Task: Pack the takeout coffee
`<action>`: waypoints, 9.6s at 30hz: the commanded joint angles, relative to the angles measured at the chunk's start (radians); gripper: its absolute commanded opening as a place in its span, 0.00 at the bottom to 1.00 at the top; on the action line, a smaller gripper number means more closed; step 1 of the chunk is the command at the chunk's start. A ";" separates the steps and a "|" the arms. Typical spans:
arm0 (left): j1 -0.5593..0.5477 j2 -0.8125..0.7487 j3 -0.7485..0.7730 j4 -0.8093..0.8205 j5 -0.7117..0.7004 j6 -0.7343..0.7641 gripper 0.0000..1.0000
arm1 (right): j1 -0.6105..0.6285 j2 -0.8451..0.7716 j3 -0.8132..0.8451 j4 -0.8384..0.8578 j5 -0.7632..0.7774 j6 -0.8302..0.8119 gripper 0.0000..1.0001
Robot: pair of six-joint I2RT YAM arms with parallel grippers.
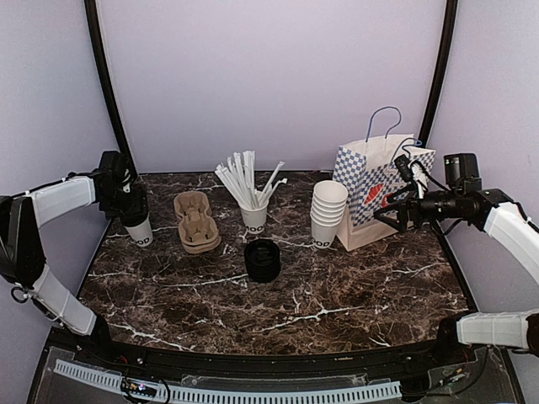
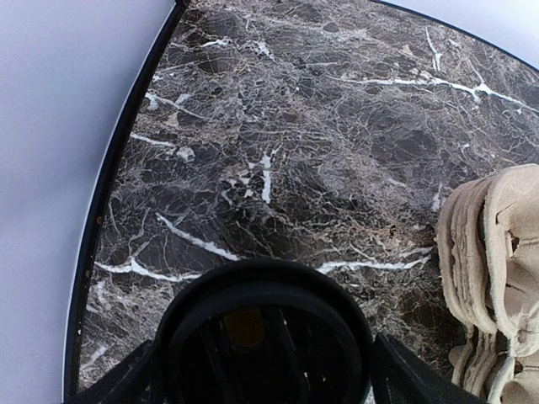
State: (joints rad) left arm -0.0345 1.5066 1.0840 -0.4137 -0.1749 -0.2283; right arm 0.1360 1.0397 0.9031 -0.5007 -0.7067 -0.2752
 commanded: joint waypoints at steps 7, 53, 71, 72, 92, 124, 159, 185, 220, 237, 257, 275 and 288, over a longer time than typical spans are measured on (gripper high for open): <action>0.001 -0.179 0.037 -0.047 0.026 -0.015 0.89 | -0.006 -0.005 0.015 0.025 -0.023 -0.001 0.93; -0.359 0.020 0.034 -0.069 0.131 -0.320 0.50 | -0.006 0.008 0.022 0.019 -0.019 0.007 0.93; -0.220 0.039 -0.039 0.074 0.373 -0.336 0.40 | -0.006 -0.003 0.011 0.018 -0.013 0.003 0.93; -0.219 0.043 -0.042 0.075 0.373 -0.338 0.40 | -0.006 -0.002 0.011 0.018 -0.013 0.003 0.93; -0.206 0.085 -0.058 0.121 0.436 -0.362 0.16 | -0.009 -0.008 0.010 0.016 -0.010 0.001 0.93; -0.247 -0.463 0.044 -0.111 0.930 -0.150 0.00 | -0.013 0.118 0.469 -0.184 0.080 -0.031 0.93; -0.567 -0.406 -0.077 -0.394 0.444 -0.129 0.79 | 0.375 0.548 0.806 -0.434 0.601 -0.268 0.71; -0.567 -0.405 -0.114 -0.262 0.452 -0.155 0.78 | 0.457 0.672 0.955 -0.519 0.585 -0.234 0.64; -0.567 -0.389 -0.096 -0.259 0.474 -0.141 0.74 | 0.488 0.910 1.109 -0.561 0.633 -0.212 0.00; -0.567 -0.415 -0.120 -0.259 0.474 -0.164 0.74 | 0.433 1.202 1.486 -0.532 0.589 -0.193 0.02; -0.567 -0.360 -0.015 -0.263 0.443 -0.134 0.74 | 0.451 0.827 1.345 -0.475 0.624 -0.175 0.52; -0.574 -0.341 0.050 -0.115 0.554 -0.099 0.73 | -0.120 0.715 1.198 -0.390 0.636 -0.271 0.65; -0.578 -0.380 0.007 -0.107 0.552 -0.117 0.73 | -0.127 1.048 1.499 -0.522 0.500 -0.401 0.66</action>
State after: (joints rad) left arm -0.6060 1.1576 1.1122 -0.5323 0.3698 -0.3435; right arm 0.0067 2.0575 2.3516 -0.9829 -0.1455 -0.6365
